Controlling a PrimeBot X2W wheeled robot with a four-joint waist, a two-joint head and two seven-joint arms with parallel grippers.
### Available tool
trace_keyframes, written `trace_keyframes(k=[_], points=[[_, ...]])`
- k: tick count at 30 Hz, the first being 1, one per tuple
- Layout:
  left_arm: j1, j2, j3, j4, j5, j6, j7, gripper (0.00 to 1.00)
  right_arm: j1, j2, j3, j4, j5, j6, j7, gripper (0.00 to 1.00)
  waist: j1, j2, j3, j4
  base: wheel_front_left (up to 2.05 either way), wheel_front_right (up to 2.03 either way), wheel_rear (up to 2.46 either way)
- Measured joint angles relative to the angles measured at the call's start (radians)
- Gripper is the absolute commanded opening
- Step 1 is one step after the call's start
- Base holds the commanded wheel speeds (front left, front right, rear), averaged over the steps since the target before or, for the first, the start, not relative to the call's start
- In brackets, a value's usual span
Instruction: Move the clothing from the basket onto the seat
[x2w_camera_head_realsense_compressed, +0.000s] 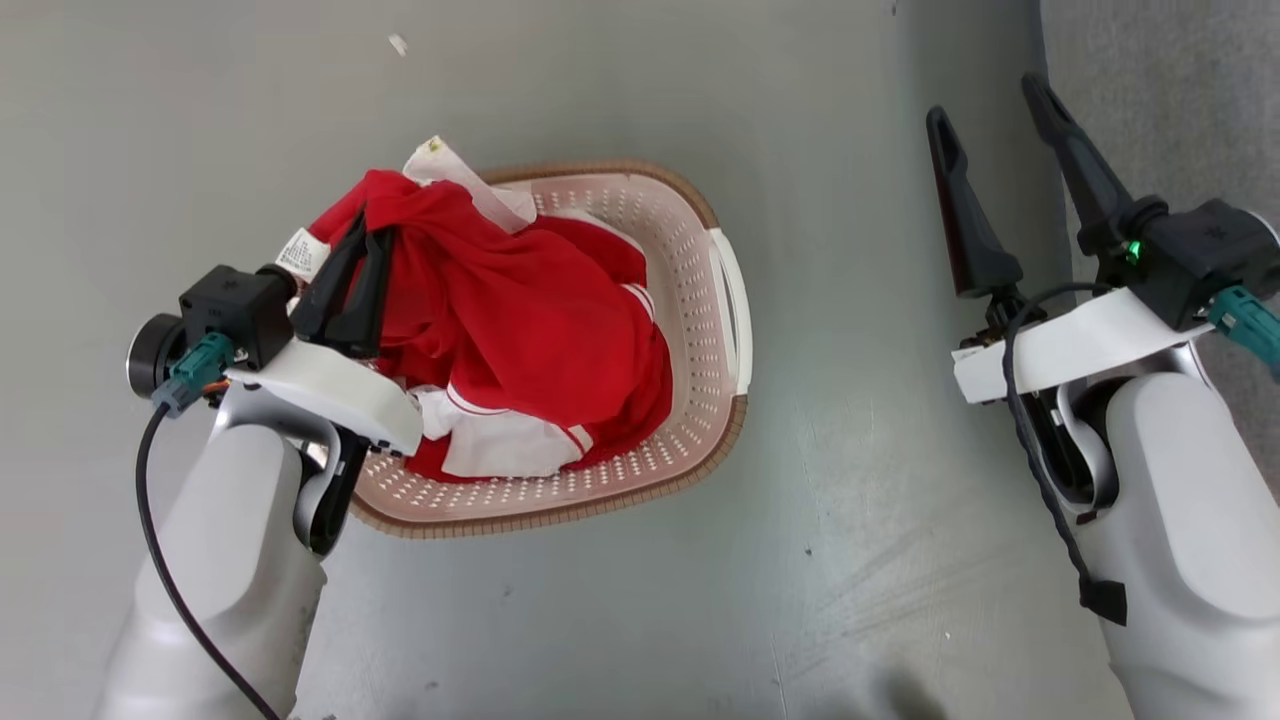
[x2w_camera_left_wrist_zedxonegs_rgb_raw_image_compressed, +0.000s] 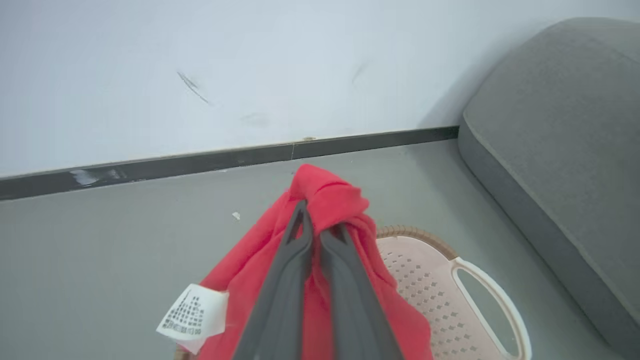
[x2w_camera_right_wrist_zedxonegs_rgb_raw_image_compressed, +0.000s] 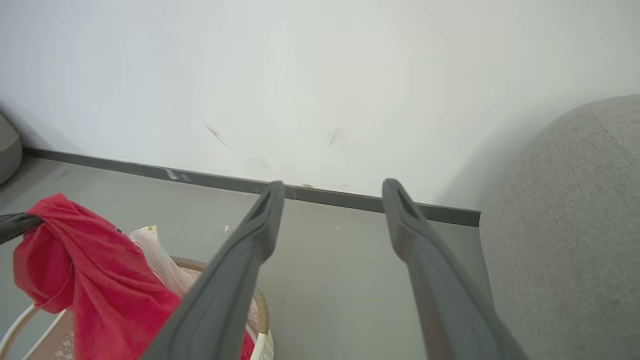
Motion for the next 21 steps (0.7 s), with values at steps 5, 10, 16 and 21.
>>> trace_keyframes(k=[5,10,16,21], points=[[0.053,-0.007,0.002,-0.058,-0.002,-0.001,0.000,0.00,0.028,0.000,0.006,0.007,-0.008,0.000,0.000,1.00,0.0000,0.0000,-0.062,0.015,0.00,0.00,0.00],[0.104,-0.017,-0.006,-0.105,-0.012,-0.002,0.000,0.00,0.059,-0.001,0.037,0.014,-0.017,0.000,0.000,1.00,0.0000,0.0000,-0.130,0.029,0.00,0.00,0.00],[0.169,-0.022,-0.026,-0.145,-0.023,-0.008,0.000,0.00,0.098,-0.002,0.081,0.022,-0.020,0.000,0.000,1.00,0.0000,0.0000,-0.215,0.045,0.00,0.00,0.00],[0.217,-0.024,-0.048,-0.166,-0.042,-0.009,0.000,0.00,0.134,-0.003,0.114,0.033,-0.023,0.000,0.000,1.00,0.0000,0.0000,-0.284,0.056,0.00,0.00,0.00]])
